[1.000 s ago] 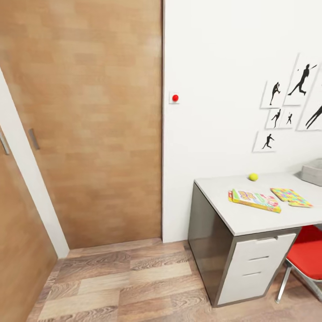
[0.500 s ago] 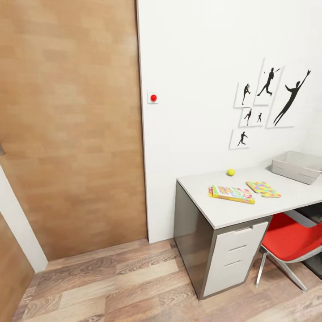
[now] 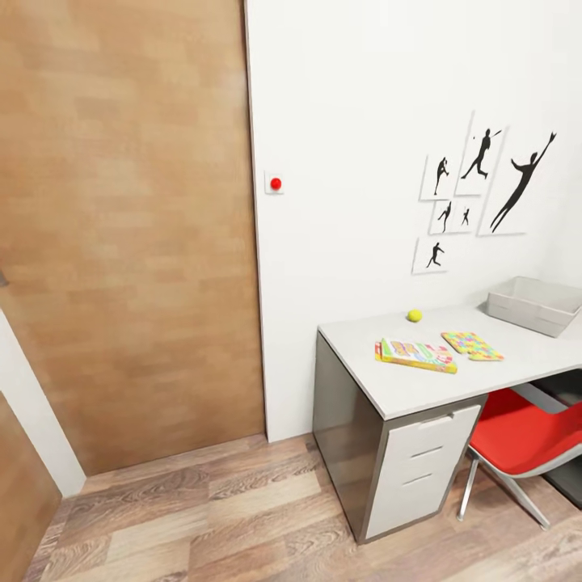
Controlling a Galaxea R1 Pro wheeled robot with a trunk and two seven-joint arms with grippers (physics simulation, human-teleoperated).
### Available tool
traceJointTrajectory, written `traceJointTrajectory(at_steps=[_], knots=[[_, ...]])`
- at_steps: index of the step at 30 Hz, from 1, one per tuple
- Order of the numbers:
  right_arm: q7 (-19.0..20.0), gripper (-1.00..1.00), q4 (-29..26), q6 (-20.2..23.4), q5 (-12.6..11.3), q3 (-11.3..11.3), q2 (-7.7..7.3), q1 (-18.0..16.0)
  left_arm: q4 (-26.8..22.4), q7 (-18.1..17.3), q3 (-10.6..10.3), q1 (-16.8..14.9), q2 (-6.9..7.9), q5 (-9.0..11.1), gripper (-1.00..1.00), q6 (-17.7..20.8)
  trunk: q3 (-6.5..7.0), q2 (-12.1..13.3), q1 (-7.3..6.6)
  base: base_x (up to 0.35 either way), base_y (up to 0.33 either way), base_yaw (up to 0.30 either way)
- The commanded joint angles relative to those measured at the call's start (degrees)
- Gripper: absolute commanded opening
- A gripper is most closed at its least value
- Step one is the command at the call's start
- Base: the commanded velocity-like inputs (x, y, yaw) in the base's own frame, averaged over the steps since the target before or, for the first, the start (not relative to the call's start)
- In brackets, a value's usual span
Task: Put all the toys in the child's room - the three board games (two on the bed and one on the table), the two jigsaw puzzles on the table, and the tennis ball on the table - inside the toy box on the table in the child's room.
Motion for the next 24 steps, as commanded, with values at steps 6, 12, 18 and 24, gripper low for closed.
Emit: traceJointTrajectory(at_steps=[6,12,18,24], knots=[[0.05,1.00,0.00,-0.06,0.06,-0.06,0.01,0.00,-2.73,-0.03,0.01,0.04,0.45,0.03,1.00,0.12,1.05,2.40,-1.32,0.000,0.000,0.000],[0.02,1.00,-0.13,-3.53,-0.23,-0.23,-0.07,-0.06,-7.55,0.11,0.22,-0.02,0.81,0.00,1.00,0.90,2.13,4.81,-2.64,0.000,0.000,0.000],[0.09,1.00,-0.35,-4.33,-0.36,-0.27,-0.27,-2.18,-10.03,1.20,0.25,-3.17,1.07,0.05,1.00,4.09,3.21,7.21,-3.96,0.000,0.000,0.000],[0.10,1.00,-0.40,-2.19,-0.39,-0.27,-0.94,-8.77,-10.38,1.54,0.31,-9.54,2.14,0.25,1.00,6.79,4.28,9.62,-5.28,0.000,0.000,0.000]])
